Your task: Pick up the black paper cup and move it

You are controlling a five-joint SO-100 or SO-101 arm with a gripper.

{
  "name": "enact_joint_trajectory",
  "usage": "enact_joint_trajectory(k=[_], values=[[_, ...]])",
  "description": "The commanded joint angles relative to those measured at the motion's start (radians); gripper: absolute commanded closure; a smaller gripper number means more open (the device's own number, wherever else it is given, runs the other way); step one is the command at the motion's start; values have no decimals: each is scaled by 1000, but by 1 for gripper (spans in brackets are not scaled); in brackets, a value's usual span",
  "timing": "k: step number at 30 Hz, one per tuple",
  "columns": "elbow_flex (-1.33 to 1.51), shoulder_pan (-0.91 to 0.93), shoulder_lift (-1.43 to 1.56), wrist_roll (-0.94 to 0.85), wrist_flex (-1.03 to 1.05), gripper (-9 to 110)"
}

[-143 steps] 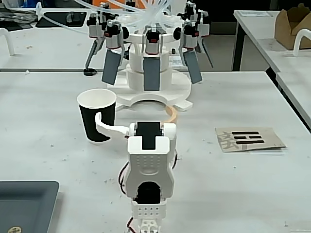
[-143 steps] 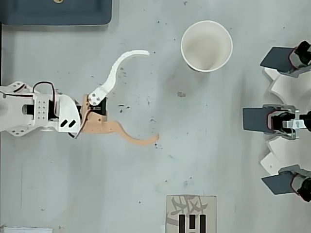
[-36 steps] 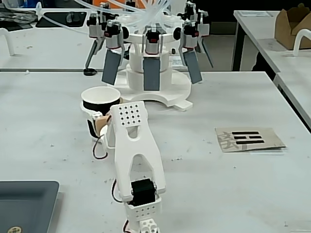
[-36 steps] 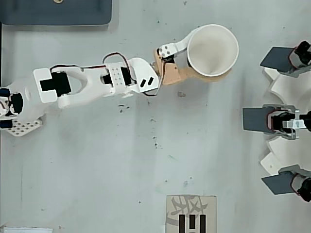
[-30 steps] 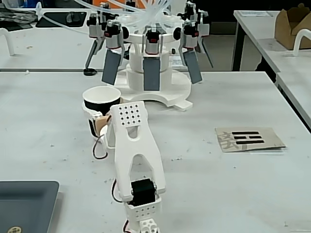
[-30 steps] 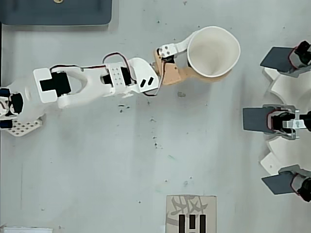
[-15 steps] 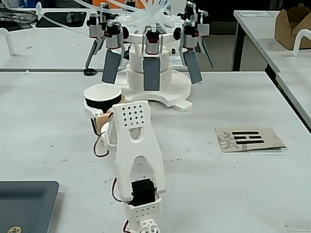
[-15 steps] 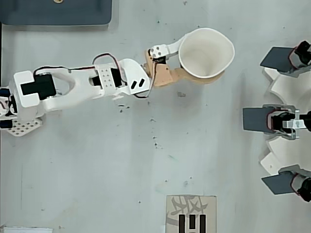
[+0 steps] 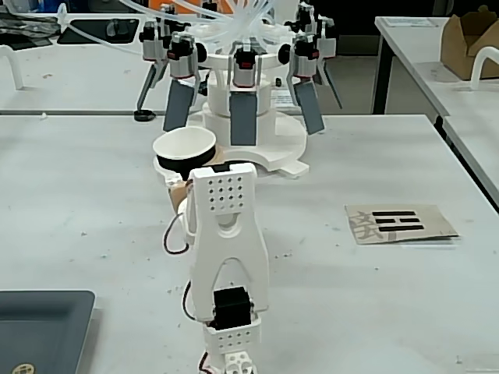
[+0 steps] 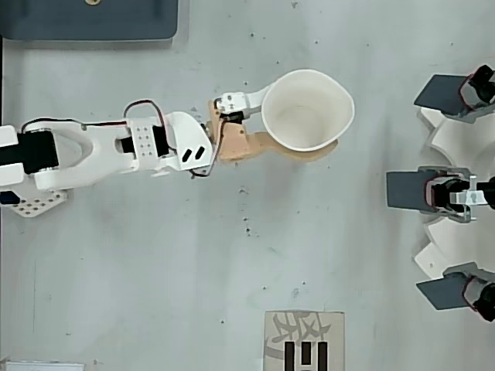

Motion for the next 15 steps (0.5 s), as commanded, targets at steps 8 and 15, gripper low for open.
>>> enact_joint_trajectory(k=[8, 15], values=[[172, 61, 193, -28, -86, 91], [247, 104, 268, -29, -107, 92]])
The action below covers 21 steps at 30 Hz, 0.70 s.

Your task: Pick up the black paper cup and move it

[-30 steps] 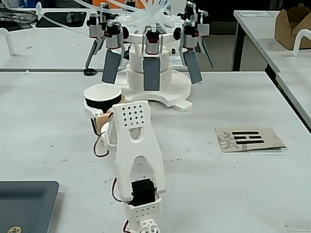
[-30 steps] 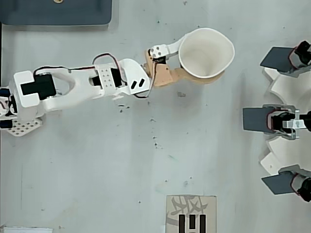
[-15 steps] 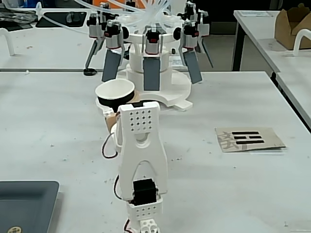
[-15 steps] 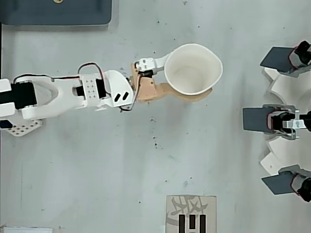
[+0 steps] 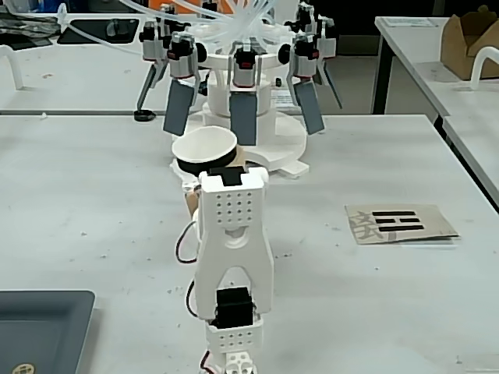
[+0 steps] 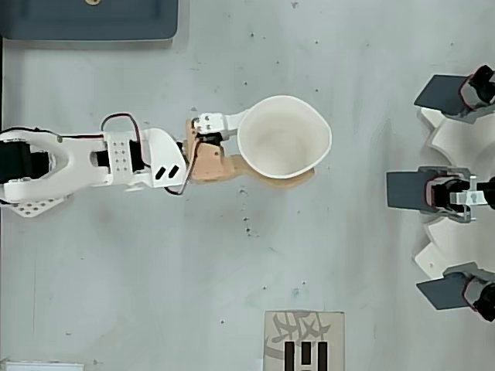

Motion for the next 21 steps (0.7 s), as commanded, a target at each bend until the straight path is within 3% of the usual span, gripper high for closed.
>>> enact_joint_trajectory(k=[1, 21], values=[[9, 29, 77, -3, -29, 92], [-40, 124, 52, 41, 3, 93]])
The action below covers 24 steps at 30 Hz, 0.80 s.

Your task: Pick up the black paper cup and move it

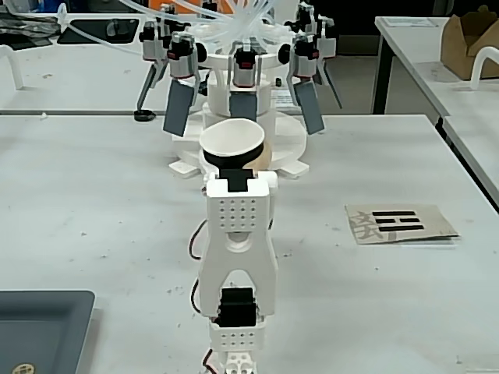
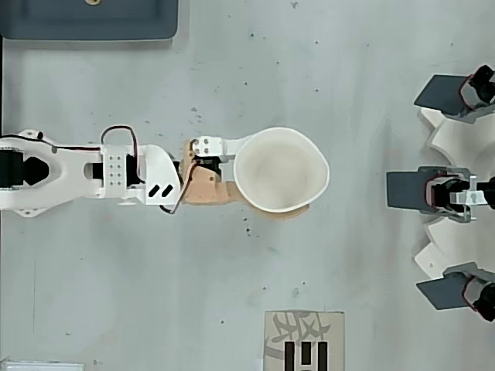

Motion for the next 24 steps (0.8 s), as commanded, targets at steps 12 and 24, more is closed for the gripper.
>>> enact_joint_trajectory(k=[12, 24], values=[[-296, 43, -83, 21, 150, 94], [-495, 48, -179, 21, 242, 94]])
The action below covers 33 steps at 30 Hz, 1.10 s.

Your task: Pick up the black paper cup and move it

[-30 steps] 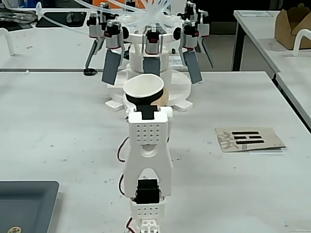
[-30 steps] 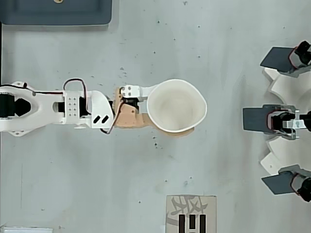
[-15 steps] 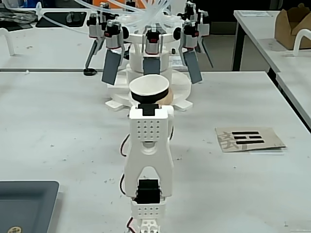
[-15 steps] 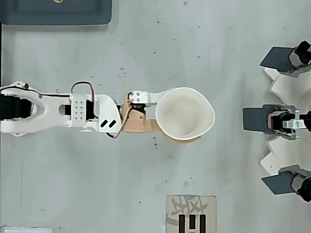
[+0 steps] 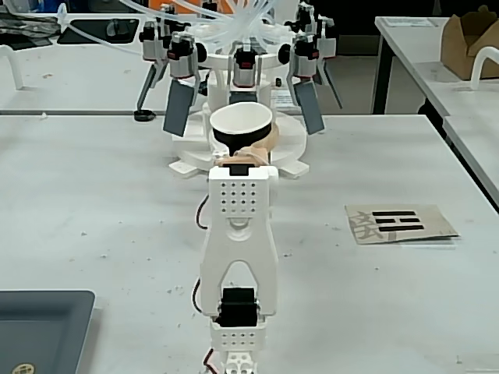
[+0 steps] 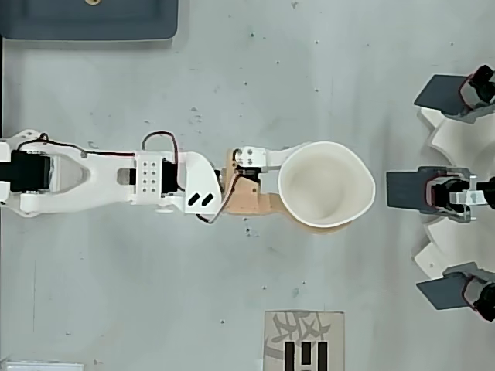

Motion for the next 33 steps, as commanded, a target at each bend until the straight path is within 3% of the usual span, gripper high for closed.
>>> enact_joint_trajectory(k=[1, 33], values=[[-84, 18, 8, 3, 12, 95], [-160, 34, -41, 3, 67, 94]])
